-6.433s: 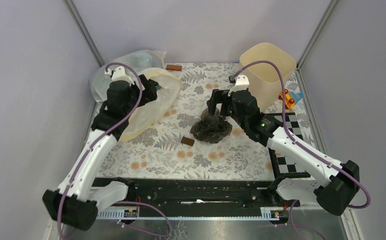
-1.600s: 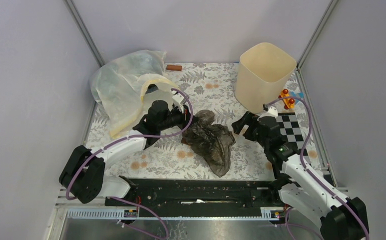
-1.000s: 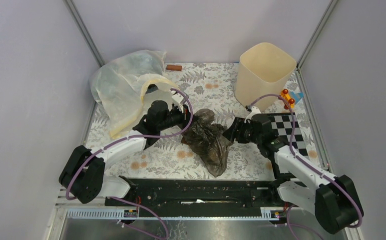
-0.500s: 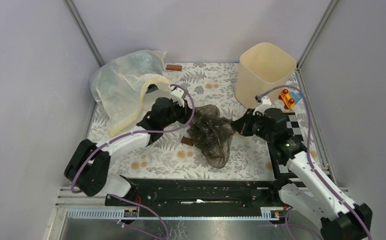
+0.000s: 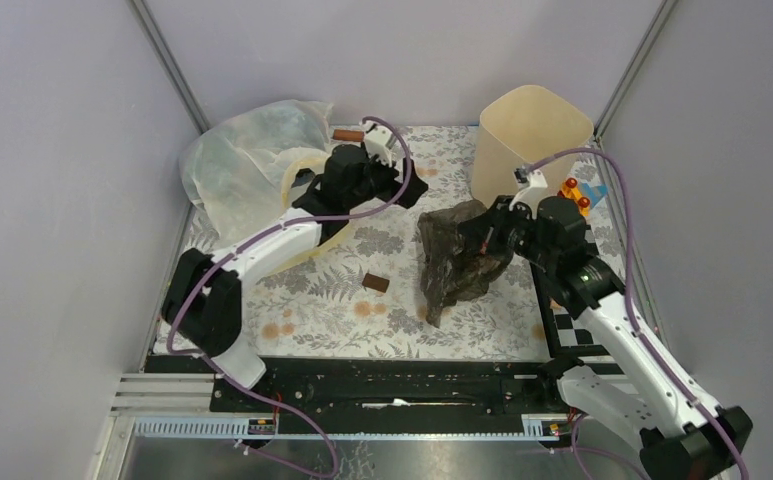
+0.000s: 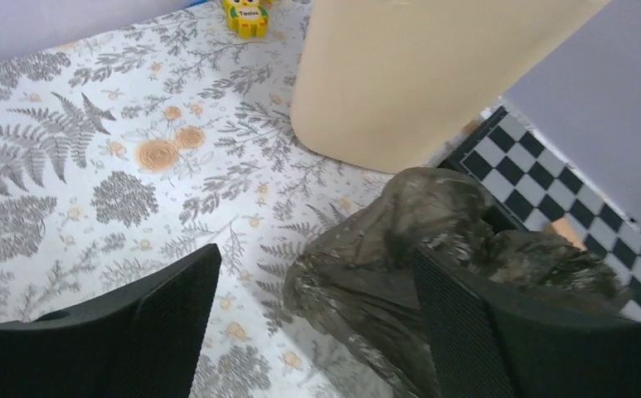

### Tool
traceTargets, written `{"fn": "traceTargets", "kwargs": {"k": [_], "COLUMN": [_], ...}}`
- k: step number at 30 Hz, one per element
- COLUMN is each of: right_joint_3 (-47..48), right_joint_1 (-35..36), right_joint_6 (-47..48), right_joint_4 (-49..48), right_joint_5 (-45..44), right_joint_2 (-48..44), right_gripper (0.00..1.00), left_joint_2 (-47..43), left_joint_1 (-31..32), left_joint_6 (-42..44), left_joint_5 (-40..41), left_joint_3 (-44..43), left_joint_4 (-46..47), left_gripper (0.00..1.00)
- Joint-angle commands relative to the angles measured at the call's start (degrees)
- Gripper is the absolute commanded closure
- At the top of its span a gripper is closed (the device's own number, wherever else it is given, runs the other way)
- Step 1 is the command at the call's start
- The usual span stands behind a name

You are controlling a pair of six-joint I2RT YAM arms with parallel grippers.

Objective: Put the trash bags into the trash bin

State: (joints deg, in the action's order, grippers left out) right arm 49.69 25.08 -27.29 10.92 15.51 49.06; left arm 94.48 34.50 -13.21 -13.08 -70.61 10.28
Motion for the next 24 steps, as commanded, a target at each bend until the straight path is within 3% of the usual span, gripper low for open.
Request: {"fn": "traceTargets", "kwargs": {"k": [1,3,7,10,12,15,17,24], "right_joint_3": [-2.7,-3.7,-3.9,-4.0,-4.0,-3.4,-3.0,-2.5], "right_joint_1": [0.7,1.7,4.7,6.6,7.5,8.9,10.2,12.7], "right_joint_6": [-3.3,-4.1,-4.4,-5.0,-6.1,-7.5,-7.9,-8.1], "right_joint_4": [-8.5,-10.3,-13.4,-15.4,-16.9,-18.1,-18.3,-19.1], "right_joint_5": [2.9,2.8,-0.5,-2.5,-2.7,-2.9,-3.6,-5.0], "right_joint_2": [2.9,4.0,6.4,7.8,9.0,10.3,11.0,12.1], "right_gripper": [1.0,1.0,1.0,1.0,1.0,1.0,1.0,1.0], "left_joint_2": [-10.1,-15.1,-25.1,-32.1,-33.9,-33.8,-33.1,-27.4], "left_joint_1": [0.2,0.9,3.3,9.4,17.0,23.5,25.1,26.8], "left_joint_6": [-2.8,-2.6,-3.3,-2.2,0.8,2.0,2.0,1.2], "left_joint_5": [-0.6,-2.0,-3.6,-0.7,6.5,16.7,21.5,35.5], "left_joint_3": [4.7,10.3,22.6,30.2,31.2,30.4,30.4,28.2], "left_joint_4": [-2.3,-0.6,6.0,10.5,9.6,6.9,6.8,5.6], "left_gripper": [0.08,0.02,0.01,0.01,0.01,0.01,0.01,0.21]}}
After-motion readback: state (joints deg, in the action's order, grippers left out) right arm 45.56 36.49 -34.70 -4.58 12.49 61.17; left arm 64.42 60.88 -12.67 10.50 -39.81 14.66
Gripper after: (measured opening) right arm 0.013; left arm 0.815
